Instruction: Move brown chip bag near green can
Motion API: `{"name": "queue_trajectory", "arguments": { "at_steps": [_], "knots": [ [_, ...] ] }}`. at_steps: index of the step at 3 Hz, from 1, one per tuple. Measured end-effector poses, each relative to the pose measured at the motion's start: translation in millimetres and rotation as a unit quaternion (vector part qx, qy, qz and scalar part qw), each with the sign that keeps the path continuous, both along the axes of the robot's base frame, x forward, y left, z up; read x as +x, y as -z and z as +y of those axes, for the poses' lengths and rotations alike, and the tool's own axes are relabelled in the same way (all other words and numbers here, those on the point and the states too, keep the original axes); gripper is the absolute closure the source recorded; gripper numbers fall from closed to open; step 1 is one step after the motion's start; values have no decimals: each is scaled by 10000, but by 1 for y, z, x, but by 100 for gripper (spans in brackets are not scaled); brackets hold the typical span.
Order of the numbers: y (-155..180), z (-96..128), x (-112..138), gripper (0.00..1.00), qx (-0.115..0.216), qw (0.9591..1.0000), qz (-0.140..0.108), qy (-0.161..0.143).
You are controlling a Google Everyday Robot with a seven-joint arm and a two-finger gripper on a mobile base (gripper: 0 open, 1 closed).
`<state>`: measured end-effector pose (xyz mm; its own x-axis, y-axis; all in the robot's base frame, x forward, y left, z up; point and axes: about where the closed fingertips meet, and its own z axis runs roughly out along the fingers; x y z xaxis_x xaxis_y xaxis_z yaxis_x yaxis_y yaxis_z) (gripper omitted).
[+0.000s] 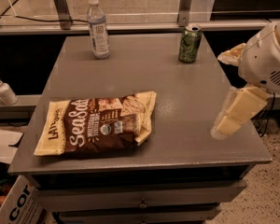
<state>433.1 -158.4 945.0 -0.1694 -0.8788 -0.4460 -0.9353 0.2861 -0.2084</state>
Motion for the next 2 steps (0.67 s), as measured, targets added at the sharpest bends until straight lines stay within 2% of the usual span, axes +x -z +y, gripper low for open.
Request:
{"name": "queue_trajectory", "arguments": {
  "at_steps": [1, 2],
  "knots": [
    [-1, -2, 0, 0, -68, 10000, 1, 5],
    [5, 4, 4, 0, 40, 9999, -131, 10]
  ]
}}
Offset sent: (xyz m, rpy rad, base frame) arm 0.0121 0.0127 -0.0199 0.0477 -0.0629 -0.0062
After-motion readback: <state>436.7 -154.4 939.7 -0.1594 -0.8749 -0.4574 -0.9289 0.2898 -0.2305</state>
